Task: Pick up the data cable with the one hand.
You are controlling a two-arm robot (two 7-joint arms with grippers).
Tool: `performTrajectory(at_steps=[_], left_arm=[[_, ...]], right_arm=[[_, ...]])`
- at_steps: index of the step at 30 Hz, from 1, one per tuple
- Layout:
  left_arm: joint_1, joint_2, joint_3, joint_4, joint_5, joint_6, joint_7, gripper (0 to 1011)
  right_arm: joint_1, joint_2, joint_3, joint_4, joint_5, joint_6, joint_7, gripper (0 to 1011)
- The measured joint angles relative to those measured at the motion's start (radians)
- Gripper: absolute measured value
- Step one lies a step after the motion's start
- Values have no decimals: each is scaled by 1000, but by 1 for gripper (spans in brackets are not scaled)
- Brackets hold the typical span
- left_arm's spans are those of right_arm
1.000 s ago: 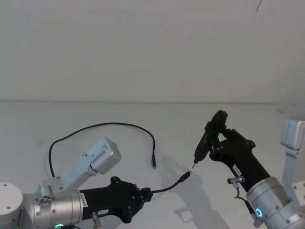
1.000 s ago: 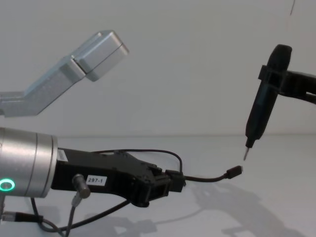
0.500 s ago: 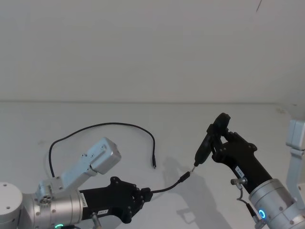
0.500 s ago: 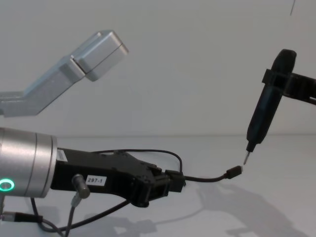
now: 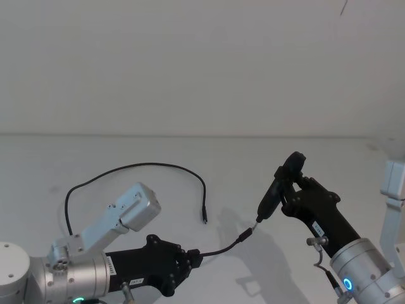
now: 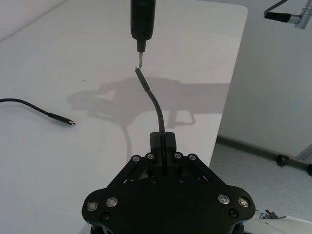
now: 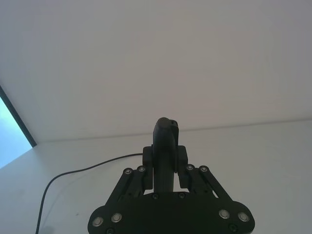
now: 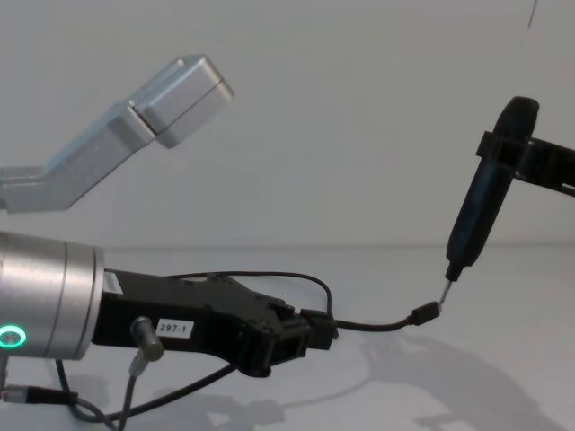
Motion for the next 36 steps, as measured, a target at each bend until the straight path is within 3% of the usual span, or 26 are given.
performTrajectory(at_steps=[36], left_arm=[[0, 0, 0, 0, 0, 0, 0, 40]], right_arm=[[24, 14, -14, 63, 10, -38, 27, 279]])
